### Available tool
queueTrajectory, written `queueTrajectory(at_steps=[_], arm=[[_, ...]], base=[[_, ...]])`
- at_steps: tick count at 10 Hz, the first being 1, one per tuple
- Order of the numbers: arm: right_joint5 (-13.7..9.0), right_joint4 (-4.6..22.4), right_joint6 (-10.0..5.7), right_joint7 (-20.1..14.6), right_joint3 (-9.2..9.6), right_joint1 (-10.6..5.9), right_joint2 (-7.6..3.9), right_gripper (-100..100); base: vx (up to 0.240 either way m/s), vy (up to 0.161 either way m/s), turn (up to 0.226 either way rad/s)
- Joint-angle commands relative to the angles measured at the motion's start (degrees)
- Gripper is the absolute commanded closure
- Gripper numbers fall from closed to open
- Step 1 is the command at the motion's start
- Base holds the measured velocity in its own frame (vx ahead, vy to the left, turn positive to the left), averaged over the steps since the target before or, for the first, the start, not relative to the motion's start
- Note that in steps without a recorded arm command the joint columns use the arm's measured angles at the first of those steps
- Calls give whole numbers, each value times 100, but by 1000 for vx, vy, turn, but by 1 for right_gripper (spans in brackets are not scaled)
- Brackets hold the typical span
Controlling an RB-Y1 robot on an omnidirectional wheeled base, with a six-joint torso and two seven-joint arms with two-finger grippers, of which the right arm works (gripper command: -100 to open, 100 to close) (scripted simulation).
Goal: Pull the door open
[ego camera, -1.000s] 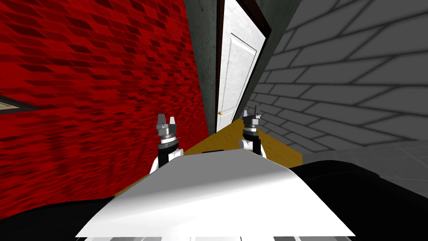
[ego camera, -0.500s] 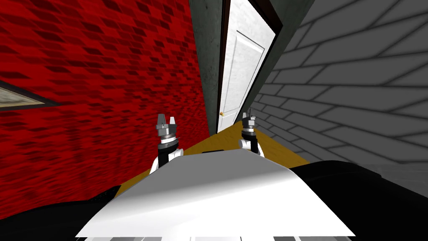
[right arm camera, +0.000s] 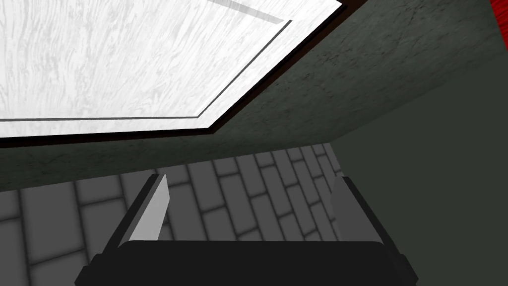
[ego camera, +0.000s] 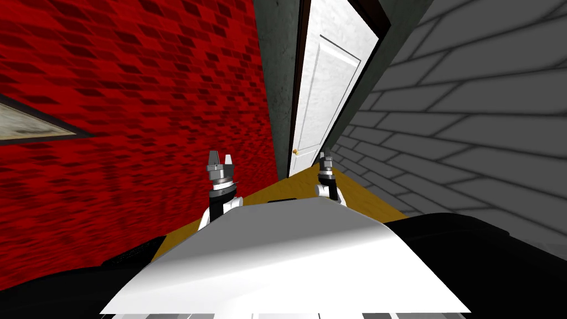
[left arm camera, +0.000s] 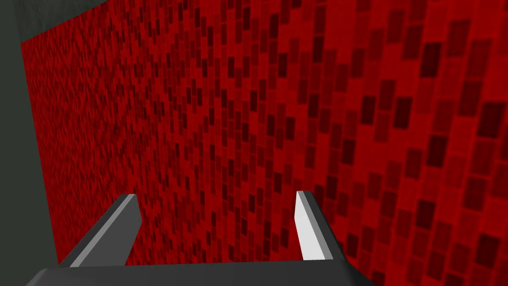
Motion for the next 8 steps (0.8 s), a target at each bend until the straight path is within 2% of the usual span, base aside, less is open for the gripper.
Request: queueTrajectory(at_steps=[1,2,3,4,5,6,8], arm=[[64,286,-51,286,-52,-57,-16,-100],[64,297,-51,375,-52,-57,-16,-100],[112,509,-103,567,-92,-118,-25,-100],[112,544,-103,613,-92,-118,-25,-100],[160,775,-155,845,-133,-178,-34,-100],[160,794,-155,851,-133,-178,-34,-100],[259,1271,-263,1224,-217,-304,-47,-100]], base=[[48,-94,188],[38,-66,82],[42,-53,123],[29,-50,86],[32,-58,137],[28,-52,67],[36,-83,168]])
